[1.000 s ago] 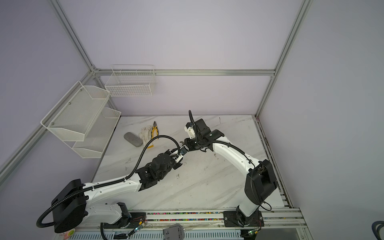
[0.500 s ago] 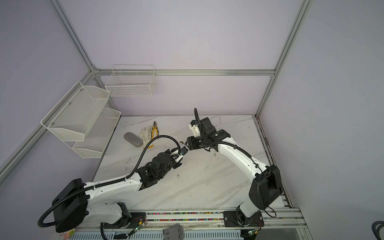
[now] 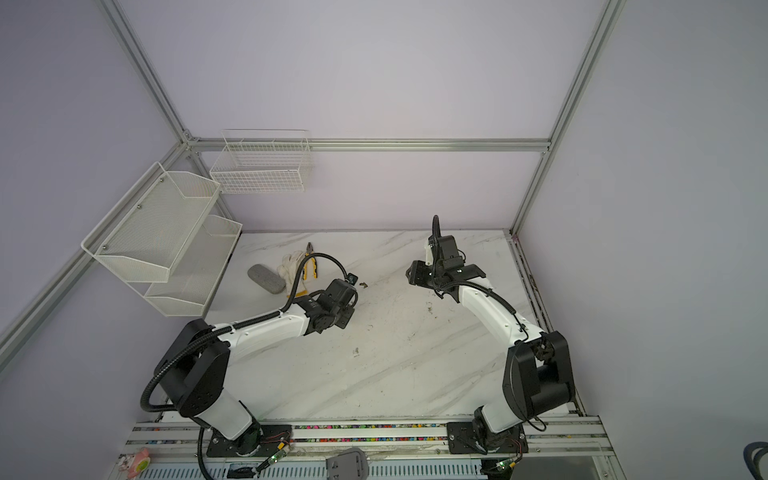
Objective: Unlock with the key
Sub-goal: 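Lower the open padlock with the left gripper and release it on the table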
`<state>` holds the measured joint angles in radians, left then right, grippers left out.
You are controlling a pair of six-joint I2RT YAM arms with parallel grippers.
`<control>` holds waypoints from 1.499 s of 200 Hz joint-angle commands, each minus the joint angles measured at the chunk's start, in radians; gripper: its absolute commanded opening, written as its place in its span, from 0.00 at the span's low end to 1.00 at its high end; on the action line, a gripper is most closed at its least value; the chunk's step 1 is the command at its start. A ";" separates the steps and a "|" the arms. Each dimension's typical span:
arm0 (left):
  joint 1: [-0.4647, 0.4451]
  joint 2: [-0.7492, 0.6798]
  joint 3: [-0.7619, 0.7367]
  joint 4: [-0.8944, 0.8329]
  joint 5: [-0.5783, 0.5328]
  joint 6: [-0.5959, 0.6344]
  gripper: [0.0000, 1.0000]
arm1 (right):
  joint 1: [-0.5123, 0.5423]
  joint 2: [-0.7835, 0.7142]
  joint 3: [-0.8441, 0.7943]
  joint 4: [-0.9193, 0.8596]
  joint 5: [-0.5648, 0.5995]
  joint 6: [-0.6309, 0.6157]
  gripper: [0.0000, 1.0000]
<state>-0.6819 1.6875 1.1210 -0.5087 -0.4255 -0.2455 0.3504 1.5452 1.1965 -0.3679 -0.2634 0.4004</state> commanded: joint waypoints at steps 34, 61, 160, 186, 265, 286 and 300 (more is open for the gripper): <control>-0.006 0.190 0.315 -0.293 0.043 -0.487 0.00 | 0.041 0.049 -0.020 0.080 0.039 0.037 0.50; -0.017 0.234 0.344 -0.301 0.034 -0.538 0.00 | 0.051 0.041 -0.031 0.079 0.060 0.038 0.50; -0.017 0.204 0.244 -0.182 0.080 -0.463 0.25 | 0.069 0.043 -0.054 0.110 0.074 0.047 0.49; -0.018 0.185 0.218 -0.166 0.088 -0.453 0.29 | 0.070 0.046 -0.046 0.110 0.076 0.043 0.49; -0.016 0.199 0.163 -0.087 0.139 -0.397 0.45 | 0.071 0.044 -0.037 0.127 0.081 0.048 0.49; -0.013 0.175 0.150 -0.071 0.136 -0.382 0.58 | 0.070 0.046 -0.038 0.129 0.084 0.048 0.49; -0.011 0.148 0.149 -0.074 0.143 -0.371 0.59 | 0.071 0.049 -0.034 0.129 0.088 0.047 0.50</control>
<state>-0.6968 1.9057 1.3067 -0.6136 -0.2913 -0.6510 0.4156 1.5917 1.1454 -0.2535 -0.1974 0.4408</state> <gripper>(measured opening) 0.583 0.493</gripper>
